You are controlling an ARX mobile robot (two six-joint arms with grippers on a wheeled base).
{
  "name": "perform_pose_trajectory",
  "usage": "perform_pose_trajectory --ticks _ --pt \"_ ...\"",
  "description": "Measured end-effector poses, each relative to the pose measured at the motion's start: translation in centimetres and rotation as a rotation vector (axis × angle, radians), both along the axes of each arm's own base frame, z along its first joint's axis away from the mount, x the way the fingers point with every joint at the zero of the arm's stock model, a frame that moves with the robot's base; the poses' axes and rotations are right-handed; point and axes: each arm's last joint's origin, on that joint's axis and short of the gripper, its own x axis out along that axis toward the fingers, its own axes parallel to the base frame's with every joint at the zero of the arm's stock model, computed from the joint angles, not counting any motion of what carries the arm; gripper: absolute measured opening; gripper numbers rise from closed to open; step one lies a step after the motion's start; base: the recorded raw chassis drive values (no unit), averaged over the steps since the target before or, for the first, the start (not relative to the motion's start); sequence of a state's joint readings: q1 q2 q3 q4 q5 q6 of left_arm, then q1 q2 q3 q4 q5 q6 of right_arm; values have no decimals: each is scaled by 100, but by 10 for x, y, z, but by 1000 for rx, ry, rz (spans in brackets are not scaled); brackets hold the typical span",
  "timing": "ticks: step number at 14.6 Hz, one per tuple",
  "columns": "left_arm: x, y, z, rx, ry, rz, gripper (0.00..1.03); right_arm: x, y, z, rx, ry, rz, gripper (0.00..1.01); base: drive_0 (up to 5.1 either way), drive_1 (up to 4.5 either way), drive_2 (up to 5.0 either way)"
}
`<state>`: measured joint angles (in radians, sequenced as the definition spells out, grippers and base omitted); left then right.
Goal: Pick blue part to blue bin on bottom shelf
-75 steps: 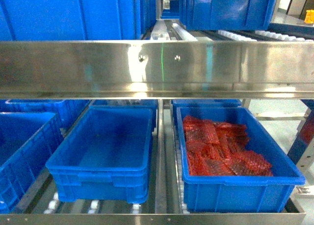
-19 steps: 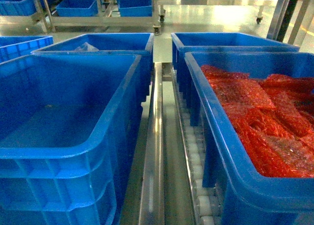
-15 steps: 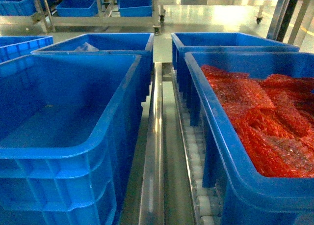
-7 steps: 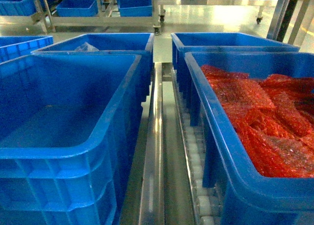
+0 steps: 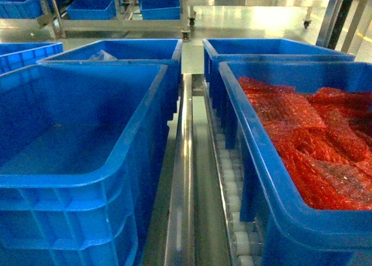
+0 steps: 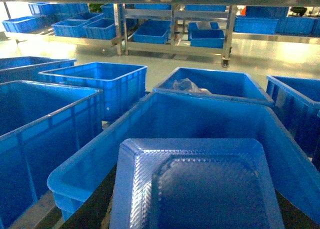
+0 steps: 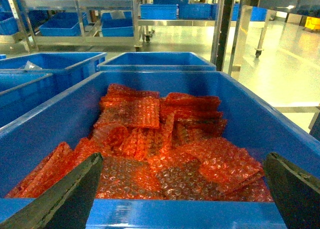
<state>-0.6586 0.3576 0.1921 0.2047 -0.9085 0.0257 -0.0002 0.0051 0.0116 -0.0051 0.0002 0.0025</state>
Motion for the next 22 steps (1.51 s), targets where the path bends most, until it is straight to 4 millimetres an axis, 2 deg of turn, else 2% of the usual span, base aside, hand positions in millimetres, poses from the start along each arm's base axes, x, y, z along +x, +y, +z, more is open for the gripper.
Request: perform_pose_trajectory --ticks 10,12,14,15,17,18,19,20,21,22 --pt "0 0 0 0 0 0 43 0 0 0 0 0 0 98 0 0 0" --pt "3 -2 -3 39 70 15 43 0 0 0 0 0 0 98 0 0 0" --pt "23 -8 2 18 42 -17 43 0 0 0 0 0 0 98 0 0 0" --pt "39 -10 9 5 8 -23 43 0 0 0 0 0 0 98 0 0 0" --pt "85 -17 18 2 -27 -95 43 0 0 0 0 0 0 98 0 0 0" --pt "112 -22 12 -5 -4 -140 43 0 0 0 0 0 0 98 0 0 0" --pt "138 -25 -3 -10 76 -149 43 0 0 0 0 0 0 98 0 0 0" --pt "155 -28 -23 -16 152 -136 43 0 0 0 0 0 0 98 0 0 0" --pt "160 -29 -38 -18 208 -128 54 0 0 0 0 0 0 98 0 0 0" --pt "160 -29 -37 -25 199 -130 67 0 0 0 0 0 0 98 0 0 0"
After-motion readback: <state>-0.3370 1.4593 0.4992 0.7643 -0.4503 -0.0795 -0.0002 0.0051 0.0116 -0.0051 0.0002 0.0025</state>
